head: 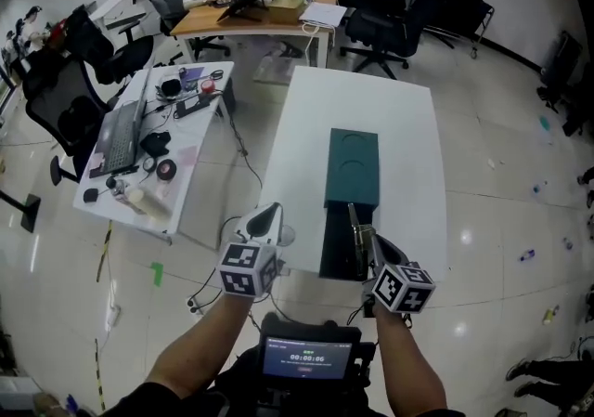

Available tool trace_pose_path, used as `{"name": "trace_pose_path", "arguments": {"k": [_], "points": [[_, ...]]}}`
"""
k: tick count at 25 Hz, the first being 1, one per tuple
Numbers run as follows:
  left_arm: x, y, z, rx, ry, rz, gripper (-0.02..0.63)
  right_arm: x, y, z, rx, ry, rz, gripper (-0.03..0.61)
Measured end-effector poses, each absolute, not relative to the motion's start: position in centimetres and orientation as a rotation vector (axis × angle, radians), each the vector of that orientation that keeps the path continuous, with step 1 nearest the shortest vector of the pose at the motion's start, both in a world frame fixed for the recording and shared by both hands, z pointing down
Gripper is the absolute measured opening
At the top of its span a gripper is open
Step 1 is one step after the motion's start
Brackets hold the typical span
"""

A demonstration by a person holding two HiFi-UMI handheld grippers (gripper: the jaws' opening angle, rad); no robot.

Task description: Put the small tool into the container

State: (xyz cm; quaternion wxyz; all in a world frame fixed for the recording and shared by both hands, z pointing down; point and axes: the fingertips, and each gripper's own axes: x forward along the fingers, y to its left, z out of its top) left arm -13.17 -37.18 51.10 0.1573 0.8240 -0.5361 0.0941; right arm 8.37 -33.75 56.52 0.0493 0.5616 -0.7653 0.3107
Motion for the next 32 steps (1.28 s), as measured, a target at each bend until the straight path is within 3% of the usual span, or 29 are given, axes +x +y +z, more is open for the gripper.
{"name": "trace_pose_path", "arguments": {"k": [15, 32], "points": [[-11.6, -38.9, 55.5, 2.374, -1.413, 0.327, 0.023, 7.3, -36.8, 65.2, 1.734, -2.144, 1.106, 0.015], [-12.3, -39.4, 56.0, 2.393, -1.376, 0.325, 0.023, 5.8, -38.9, 68.3, 1.74, -2.054, 1.187, 0.015]]}}
